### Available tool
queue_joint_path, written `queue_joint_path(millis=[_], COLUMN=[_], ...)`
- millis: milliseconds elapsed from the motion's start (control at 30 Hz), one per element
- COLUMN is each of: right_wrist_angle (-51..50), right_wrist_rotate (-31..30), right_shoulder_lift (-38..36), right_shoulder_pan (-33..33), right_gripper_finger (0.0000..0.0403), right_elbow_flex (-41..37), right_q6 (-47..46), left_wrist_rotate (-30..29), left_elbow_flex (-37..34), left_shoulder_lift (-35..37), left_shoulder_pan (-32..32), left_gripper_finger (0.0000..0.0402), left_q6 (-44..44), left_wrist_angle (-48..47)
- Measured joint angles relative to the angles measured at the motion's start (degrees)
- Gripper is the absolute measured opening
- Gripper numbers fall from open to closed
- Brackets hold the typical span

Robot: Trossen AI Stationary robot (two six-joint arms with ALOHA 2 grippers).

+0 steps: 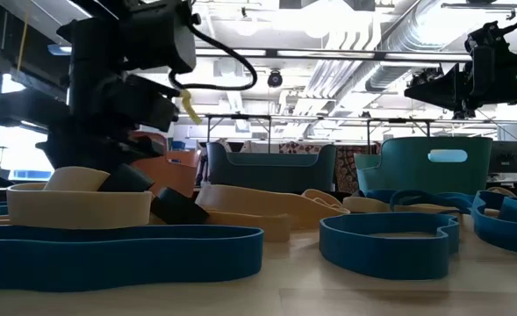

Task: Sort rubber bands into baskets
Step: Put the black rubber band into the blue bin

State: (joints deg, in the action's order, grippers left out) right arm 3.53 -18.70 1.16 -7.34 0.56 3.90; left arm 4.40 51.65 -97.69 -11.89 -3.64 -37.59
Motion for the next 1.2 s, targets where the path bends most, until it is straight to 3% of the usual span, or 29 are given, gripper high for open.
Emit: queue_joint_path(millis=[200,433,867,1200], right_wrist_angle=[0.0,0.0,0.0,0.0], right_wrist_rotate=[0.0,0.0,0.0,0.0], right_shoulder_lift=[0.0,0.0,0.0,0.0], right_shoulder_pan=[0.0,0.0,0.0,0.0], right_gripper_finger=[0.0,0.0,0.0,0.0], right_elbow_flex=[0.0,0.0,0.0,0.0], right_q6=[0.0,0.0,0.0,0.0], left_wrist_rotate=[1.7,-1.3,-5.4,-5.4], left_elbow_flex=[1.9,8.6,26.9,40.9], left_shoulder_lift=[3.5,7.1,7.0,-0.5], left_shoulder_pan=[0.5,4.2,18.3,27.8], left_gripper_finger=[0.0006,0.0002,0.0001,0.0], left_q6=[0.5,3.8,-0.6,-9.5], left_wrist_angle=[-0.5,-1.9,-3.5,-4.9])
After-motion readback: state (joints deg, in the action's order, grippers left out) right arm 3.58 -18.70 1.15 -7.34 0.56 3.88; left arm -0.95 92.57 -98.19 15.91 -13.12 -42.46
